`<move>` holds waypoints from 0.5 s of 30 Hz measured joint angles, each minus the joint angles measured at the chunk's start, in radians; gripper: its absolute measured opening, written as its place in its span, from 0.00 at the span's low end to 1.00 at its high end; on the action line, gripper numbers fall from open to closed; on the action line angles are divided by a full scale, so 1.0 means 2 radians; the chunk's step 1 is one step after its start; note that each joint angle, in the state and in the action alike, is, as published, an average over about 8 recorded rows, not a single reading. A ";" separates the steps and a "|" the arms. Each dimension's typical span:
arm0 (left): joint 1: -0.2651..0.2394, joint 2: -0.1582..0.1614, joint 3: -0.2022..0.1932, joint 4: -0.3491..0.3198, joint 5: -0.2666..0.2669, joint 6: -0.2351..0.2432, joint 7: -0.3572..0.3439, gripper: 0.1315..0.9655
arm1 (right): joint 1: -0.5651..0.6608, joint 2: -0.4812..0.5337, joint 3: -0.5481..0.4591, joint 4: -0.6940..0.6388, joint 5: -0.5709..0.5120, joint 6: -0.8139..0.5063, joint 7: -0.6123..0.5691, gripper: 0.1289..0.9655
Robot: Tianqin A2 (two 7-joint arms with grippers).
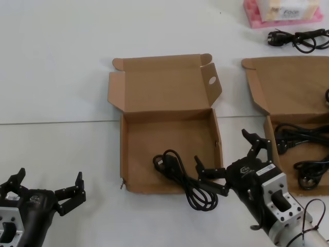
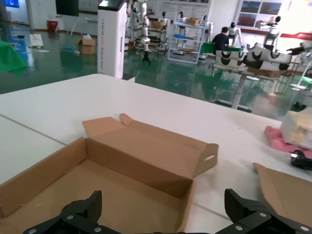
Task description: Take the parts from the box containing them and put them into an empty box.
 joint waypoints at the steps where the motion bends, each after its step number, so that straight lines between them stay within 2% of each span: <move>1: 0.000 0.000 0.000 0.000 0.000 0.000 0.000 1.00 | -0.003 -0.002 0.006 0.000 -0.003 -0.002 0.000 0.82; 6: 0.000 0.000 0.000 0.000 0.000 0.000 0.000 1.00 | -0.018 -0.012 0.035 -0.002 -0.018 -0.013 0.000 0.92; 15: 0.000 0.000 0.000 0.000 0.000 0.000 0.000 1.00 | -0.044 -0.030 0.089 -0.005 -0.044 -0.033 0.000 0.99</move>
